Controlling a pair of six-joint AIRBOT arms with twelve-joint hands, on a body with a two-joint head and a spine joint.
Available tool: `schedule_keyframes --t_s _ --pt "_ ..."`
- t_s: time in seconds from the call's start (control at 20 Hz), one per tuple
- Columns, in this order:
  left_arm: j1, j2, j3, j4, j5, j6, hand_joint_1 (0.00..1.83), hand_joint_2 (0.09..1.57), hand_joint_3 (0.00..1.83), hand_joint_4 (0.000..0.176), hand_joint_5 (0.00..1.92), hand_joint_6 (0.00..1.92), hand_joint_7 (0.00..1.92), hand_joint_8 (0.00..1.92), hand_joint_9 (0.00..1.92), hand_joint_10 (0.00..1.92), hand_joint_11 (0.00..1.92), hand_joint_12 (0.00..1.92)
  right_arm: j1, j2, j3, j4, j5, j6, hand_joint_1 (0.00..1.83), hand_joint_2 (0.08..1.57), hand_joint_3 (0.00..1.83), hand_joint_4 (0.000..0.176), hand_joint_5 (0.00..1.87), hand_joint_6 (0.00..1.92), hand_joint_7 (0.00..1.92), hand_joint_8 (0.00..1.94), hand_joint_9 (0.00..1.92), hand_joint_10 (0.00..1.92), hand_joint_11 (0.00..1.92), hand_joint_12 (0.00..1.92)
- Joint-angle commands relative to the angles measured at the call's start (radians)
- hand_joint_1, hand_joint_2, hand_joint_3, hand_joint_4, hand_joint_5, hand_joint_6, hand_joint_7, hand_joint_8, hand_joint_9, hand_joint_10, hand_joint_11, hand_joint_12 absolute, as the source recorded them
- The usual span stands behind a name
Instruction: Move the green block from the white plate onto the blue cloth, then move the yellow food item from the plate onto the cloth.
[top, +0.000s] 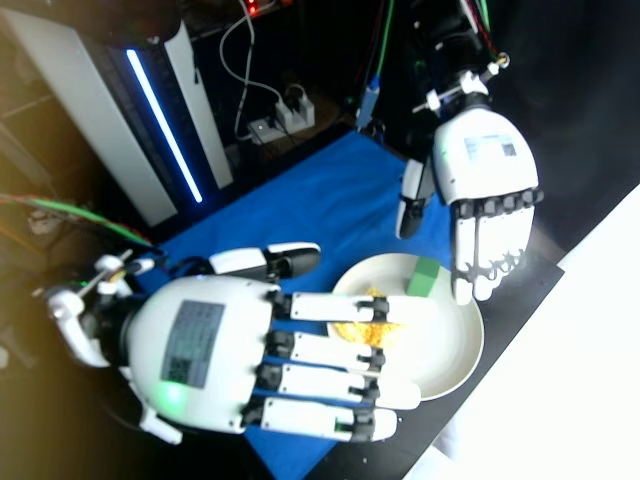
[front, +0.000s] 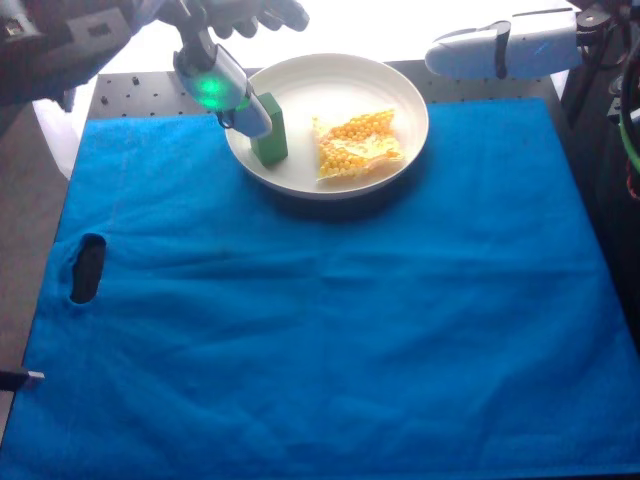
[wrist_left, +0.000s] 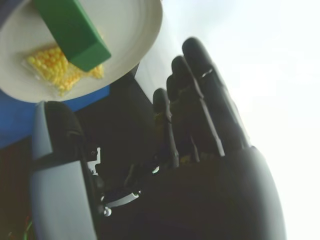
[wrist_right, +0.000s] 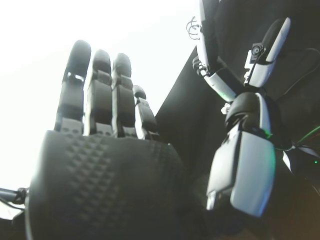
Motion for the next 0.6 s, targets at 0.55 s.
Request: schedule_keyframes --t_s 0.55 --pt "0.036 -0.029 0.023 0.003 -0.046 0.003 0.86 0.8 0.0 0.0 0.49 0.01 0.55 0.0 0.64 0.0 0.65 0.51 0.015 -0.004 0.001 0.032 0.117 0.004 0.49 0.9 0.0 0.116 0.0 0.0 0.35 0.0 0.24 0.0 0.0 0.85"
